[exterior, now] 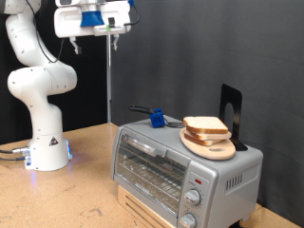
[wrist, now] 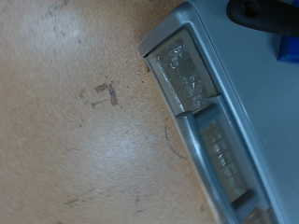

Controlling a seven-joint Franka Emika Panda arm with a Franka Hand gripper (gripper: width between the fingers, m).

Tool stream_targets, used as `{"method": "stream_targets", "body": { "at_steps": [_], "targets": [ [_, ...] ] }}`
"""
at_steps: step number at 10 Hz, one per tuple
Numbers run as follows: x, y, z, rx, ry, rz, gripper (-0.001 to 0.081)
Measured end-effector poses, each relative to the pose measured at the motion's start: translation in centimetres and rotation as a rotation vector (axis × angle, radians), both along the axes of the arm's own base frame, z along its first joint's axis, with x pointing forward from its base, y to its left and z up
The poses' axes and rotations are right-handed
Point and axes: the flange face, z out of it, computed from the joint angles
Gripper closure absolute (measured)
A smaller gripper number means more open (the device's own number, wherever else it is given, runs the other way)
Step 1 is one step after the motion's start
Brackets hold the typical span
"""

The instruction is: Make a piece of toast with the oven

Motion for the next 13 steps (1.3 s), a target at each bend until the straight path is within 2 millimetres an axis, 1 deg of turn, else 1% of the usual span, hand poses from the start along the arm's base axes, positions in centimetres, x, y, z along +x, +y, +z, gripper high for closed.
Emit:
{"method": "stream_targets", "body": {
  "at_steps": [1, 2, 4, 5, 6, 7, 8, 9, 12, 13],
  "targets": [
    [1.5, 0.1, -0.3, -0.001, 0.006, 0.099, -0.0002],
    [1.4, 0.1, -0.3, 0.002, 0.008, 0.054, -0.0002],
    [1.1, 0.6, -0.3, 0.056, -0.052, 0.157, -0.0002],
    [1.4, 0.6, -0.7, 0.061, -0.080, 0.206, -0.0002],
    [2.3, 0.7, -1.5, 0.063, -0.077, 0.272, -0.0002],
    [3.6, 0.6, -2.3, 0.058, -0.077, 0.316, -0.0002],
    [5.1, 0.3, -3.1, 0.025, -0.087, 0.295, -0.0002],
    [6.2, 0.5, -3.4, -0.006, -0.093, 0.270, -0.0002],
    [6.0, 0.4, -3.9, 0.068, -0.101, 0.319, -0.0002],
    [6.4, 0.4, -4.4, 0.084, -0.109, 0.307, -0.0002]
  ]
}}
